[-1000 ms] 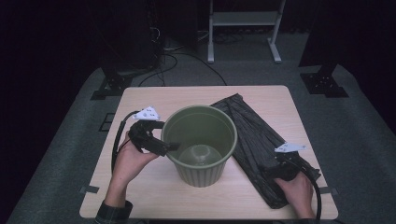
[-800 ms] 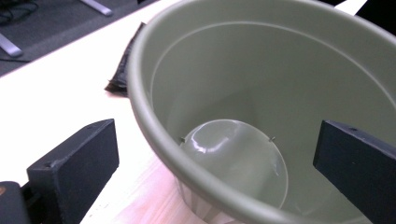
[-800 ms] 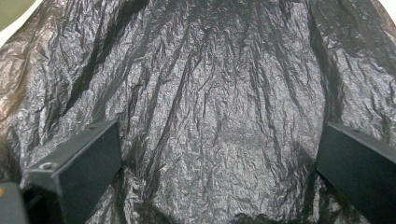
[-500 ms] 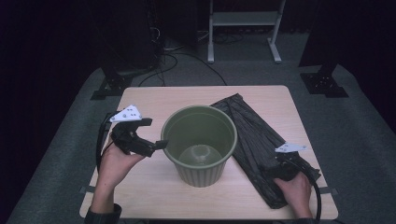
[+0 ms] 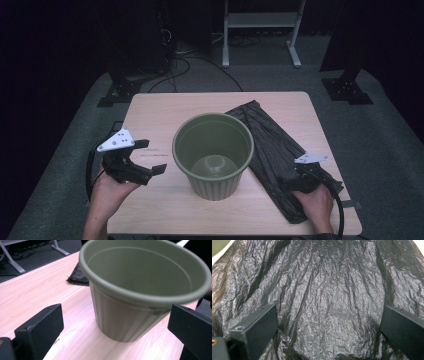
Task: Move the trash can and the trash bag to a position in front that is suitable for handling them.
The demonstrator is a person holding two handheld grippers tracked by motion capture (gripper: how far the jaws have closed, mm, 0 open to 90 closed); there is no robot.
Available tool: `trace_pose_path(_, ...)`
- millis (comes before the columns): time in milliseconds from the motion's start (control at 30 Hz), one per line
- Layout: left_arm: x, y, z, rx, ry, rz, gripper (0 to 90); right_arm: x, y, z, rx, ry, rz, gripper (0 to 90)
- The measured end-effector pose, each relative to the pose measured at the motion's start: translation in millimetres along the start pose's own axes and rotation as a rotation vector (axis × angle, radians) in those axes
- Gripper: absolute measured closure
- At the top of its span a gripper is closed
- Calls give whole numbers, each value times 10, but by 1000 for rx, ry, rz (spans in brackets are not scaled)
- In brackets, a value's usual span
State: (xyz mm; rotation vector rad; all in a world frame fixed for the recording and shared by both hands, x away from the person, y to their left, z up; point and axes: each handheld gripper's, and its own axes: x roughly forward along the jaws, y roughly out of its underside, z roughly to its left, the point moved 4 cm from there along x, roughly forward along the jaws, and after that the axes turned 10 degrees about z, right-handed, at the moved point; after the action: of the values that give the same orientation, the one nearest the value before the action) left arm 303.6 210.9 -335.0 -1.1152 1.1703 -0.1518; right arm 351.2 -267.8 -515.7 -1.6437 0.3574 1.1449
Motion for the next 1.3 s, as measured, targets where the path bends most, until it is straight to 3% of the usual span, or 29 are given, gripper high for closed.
trace_pose_path(467, 317, 419, -73, 24, -24, 13, 0, -1, 0, 1, 0, -1, 0, 0)
trace_pose_path(733, 586, 651, -7, 37, -28, 74, 0, -1, 0, 0, -1, -1, 0, 0)
trace_pose_path(1033, 935, 980, 63, 20, -26, 144, 0, -1, 0, 1, -1, -2, 0, 0)
trace_pose_path(1300, 1091, 1106, 99, 14, -28, 173, 0, -2, 0, 1, -1, -2, 0, 0)
